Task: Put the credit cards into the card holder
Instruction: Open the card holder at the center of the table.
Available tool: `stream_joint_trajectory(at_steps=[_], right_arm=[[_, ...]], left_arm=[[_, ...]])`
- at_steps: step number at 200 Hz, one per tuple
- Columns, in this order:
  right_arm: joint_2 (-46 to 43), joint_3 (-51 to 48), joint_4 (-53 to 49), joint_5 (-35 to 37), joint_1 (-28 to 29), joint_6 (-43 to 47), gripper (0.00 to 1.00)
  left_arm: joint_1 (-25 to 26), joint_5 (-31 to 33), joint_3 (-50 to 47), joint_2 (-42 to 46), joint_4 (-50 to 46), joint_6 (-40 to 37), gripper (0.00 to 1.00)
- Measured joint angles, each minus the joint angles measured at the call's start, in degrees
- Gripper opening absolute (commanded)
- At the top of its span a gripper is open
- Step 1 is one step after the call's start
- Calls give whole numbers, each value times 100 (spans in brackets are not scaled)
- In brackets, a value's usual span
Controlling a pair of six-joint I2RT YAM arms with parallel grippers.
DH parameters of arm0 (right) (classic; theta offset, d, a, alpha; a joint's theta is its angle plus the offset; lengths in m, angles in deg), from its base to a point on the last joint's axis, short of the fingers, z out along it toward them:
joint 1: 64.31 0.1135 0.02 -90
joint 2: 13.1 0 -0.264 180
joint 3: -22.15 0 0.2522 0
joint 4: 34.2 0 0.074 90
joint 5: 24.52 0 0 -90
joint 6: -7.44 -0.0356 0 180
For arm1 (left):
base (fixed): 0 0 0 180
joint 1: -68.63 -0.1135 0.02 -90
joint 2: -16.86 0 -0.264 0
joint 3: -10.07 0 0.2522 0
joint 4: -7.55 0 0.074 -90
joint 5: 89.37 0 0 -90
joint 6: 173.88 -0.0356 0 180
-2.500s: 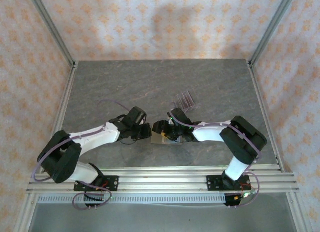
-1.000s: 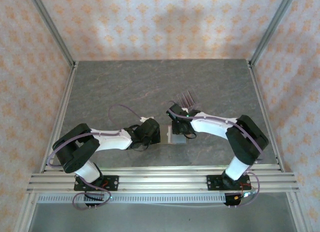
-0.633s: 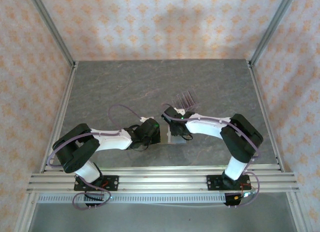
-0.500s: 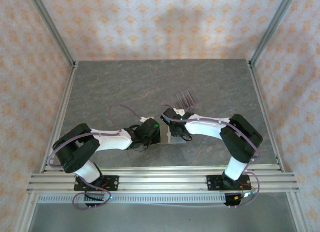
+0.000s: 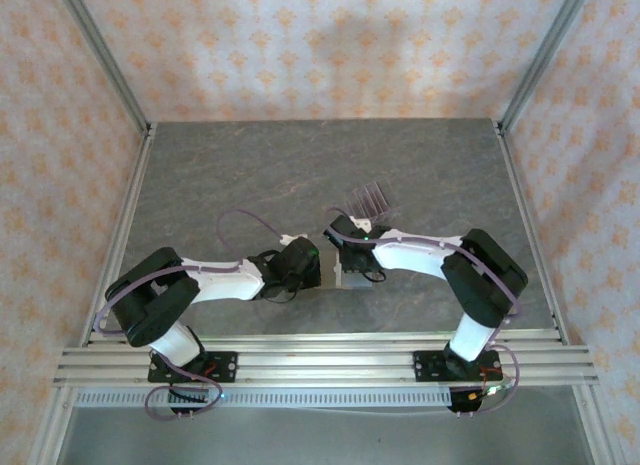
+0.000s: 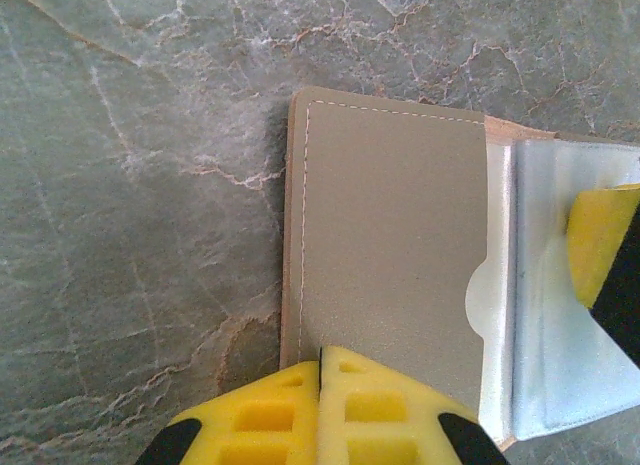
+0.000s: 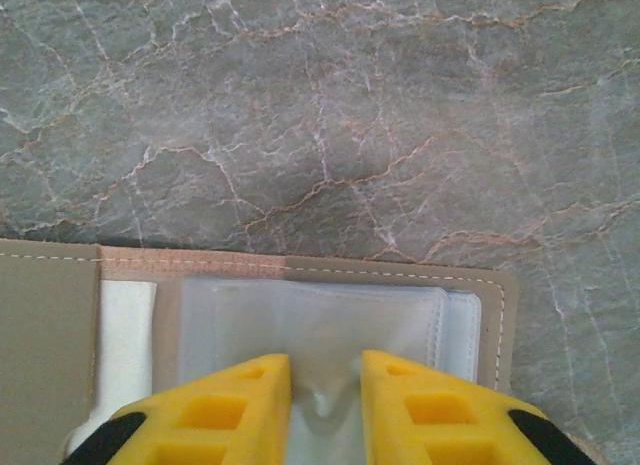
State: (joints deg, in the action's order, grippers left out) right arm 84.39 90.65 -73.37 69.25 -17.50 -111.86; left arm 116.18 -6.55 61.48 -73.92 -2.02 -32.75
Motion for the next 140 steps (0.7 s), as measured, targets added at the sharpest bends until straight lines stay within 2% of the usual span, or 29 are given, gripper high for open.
stream_joint_trajectory(at_steps=[35,66,140], right_arm=[[-201,-262,343,-201,-105,-149,14],[-262,-313,435,-286,-111,-205,0],[-284,98,114,-557,-111,-151,1]], left_arm=[[0,0,0,0,2,0,2],[0,0,0,-2,4,0,2],[0,-4,2,-37,48,0,1]])
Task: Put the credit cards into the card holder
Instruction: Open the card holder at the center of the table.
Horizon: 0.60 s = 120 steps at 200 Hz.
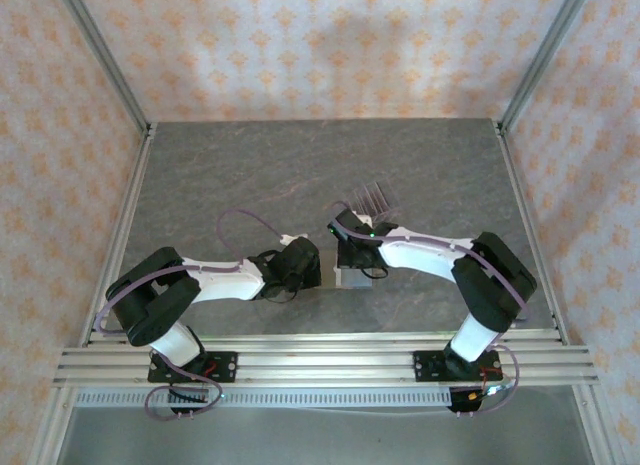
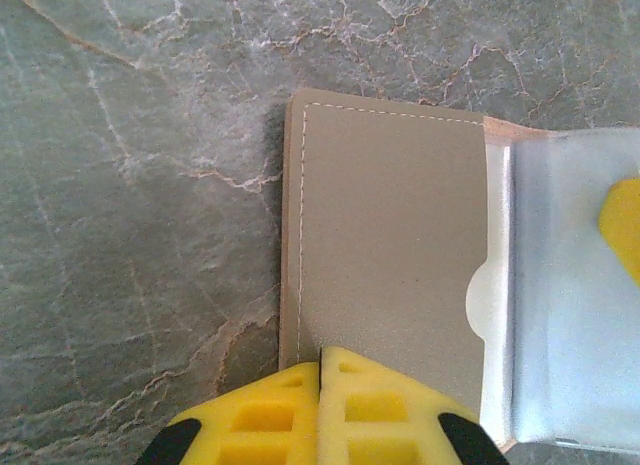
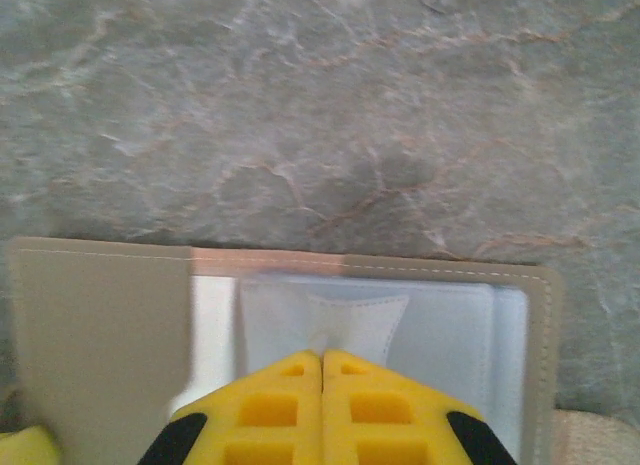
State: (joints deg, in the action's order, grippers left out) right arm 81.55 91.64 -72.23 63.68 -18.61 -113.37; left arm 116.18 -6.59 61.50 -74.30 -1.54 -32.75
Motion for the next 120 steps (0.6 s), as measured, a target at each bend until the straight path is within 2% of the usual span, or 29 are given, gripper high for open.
stream_joint_trajectory(at_steps=[43,64,120], right_arm=[[0,118,192,-540,0,-96,16],[13,116,420,-807,2,-205,30],[74,59,957,-1392,0,-415,37]], left_arm=[[20,4,0,-24,55,0,1],[37,24,0,-24,55,0,1],[37,26,0,-24,55,0,1]])
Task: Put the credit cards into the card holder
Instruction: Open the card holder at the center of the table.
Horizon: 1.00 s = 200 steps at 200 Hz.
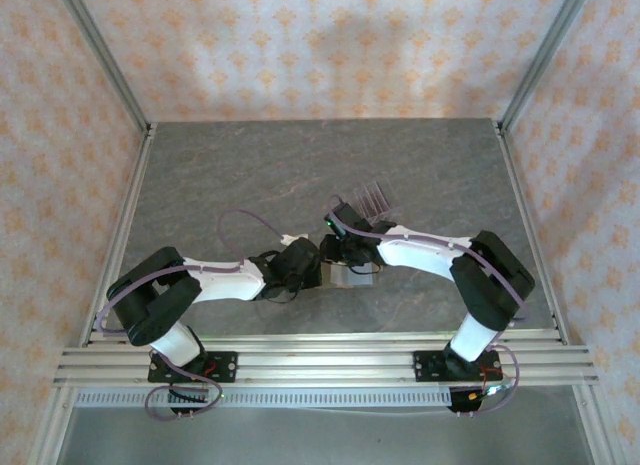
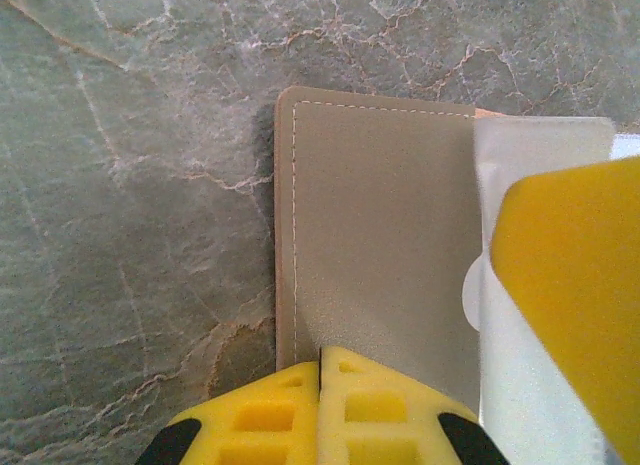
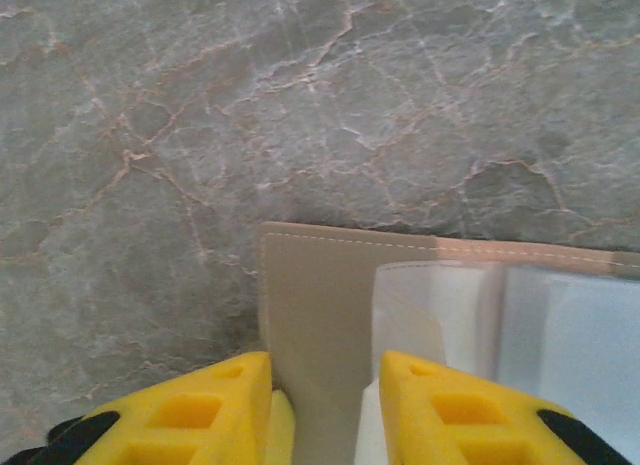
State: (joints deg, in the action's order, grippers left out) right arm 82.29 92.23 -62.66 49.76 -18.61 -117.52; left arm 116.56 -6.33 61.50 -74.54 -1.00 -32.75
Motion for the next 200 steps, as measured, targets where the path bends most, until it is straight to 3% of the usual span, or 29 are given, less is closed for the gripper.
stream_joint_trajectory(at_steps=[26,123,200], right_arm=[[28,-129,225,-229,-39,-101,46],[361,-179,1078,-1255,-146,-494,54],[369,326,109,-1246,-195,-225,61]], left_arm=[[0,2,0,2,-2,2,1],[48,28,-177,273,-179,125,3],[46,168,-177,275,-186,201,3]])
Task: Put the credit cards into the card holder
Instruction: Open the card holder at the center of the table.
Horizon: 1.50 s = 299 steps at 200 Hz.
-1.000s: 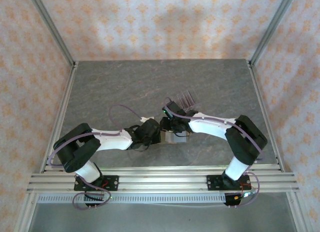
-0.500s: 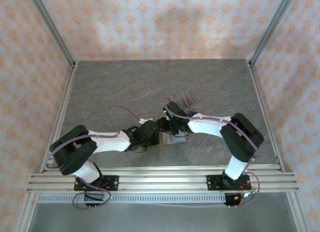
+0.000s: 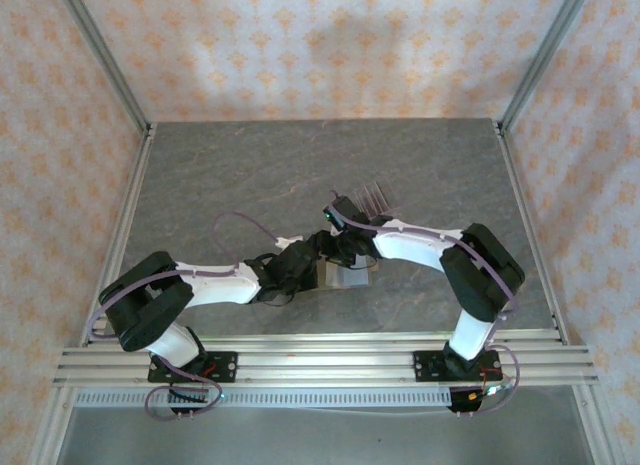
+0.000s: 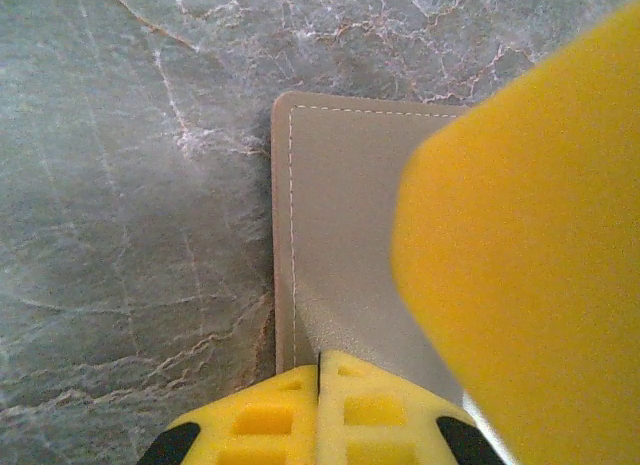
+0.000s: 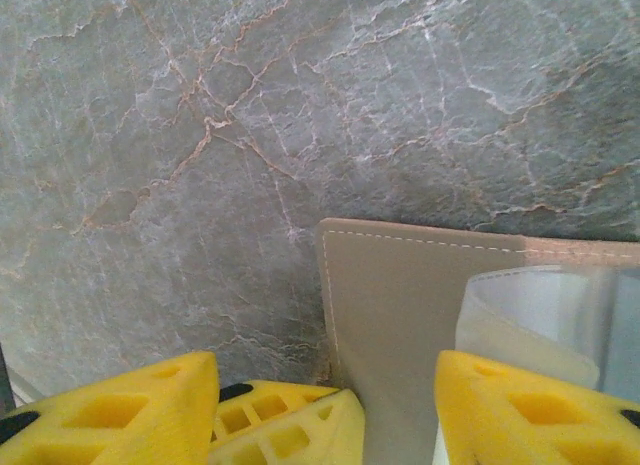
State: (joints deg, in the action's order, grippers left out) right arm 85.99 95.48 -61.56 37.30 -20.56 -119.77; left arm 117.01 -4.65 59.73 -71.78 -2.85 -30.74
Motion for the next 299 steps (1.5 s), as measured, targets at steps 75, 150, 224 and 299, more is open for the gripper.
stream_joint_trajectory(at_steps=[75,150,224,299], right_arm=[[-992,0,302,-227,-396,254,71],[-1147,-321,267,192,-422,376,36],[-680,-1038,382,295,-337,275,19],[-863,-813,-170,1021,-267,575,39]], left_arm=[[2,-26,4,-55,76,35,3],[2,-37,-2,-35,76,-9,3],[66,-118,98,737,-1027,-304,19],[66,-22,723,730,-1711,-625,34]])
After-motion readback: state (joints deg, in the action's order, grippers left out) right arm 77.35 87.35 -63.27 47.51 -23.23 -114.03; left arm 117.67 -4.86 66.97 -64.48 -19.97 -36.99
